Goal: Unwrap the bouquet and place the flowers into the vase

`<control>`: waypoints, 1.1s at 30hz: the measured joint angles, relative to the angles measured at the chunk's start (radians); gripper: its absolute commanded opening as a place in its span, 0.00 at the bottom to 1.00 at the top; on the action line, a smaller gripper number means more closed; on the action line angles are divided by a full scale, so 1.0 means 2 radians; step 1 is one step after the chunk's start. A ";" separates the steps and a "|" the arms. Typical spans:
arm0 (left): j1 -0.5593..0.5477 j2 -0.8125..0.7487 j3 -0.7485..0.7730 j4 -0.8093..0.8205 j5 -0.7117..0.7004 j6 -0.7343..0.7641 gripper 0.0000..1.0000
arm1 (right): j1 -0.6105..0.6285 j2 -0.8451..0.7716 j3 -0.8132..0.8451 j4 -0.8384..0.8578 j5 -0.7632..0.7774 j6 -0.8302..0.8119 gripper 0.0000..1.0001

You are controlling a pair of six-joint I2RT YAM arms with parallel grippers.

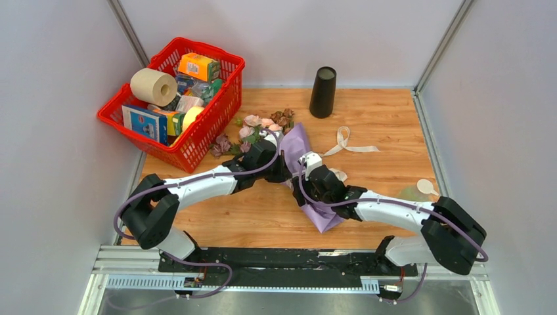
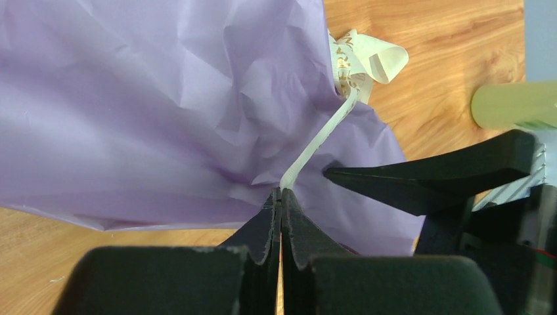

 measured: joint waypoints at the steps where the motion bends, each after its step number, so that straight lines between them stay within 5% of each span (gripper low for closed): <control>1: 0.000 0.000 0.002 -0.001 0.000 0.000 0.00 | 0.001 0.005 -0.006 0.007 0.001 0.006 0.64; 7: 0.000 0.002 0.007 -0.011 0.000 0.000 0.00 | 0.020 0.018 -0.019 0.022 0.013 0.027 0.56; 15: 0.000 0.003 0.012 -0.049 -0.022 0.003 0.00 | 0.033 0.056 -0.014 0.024 0.077 0.055 0.19; 33: 0.018 -0.023 0.083 -0.194 -0.102 0.044 0.00 | 0.035 0.040 -0.013 0.011 0.170 0.123 0.12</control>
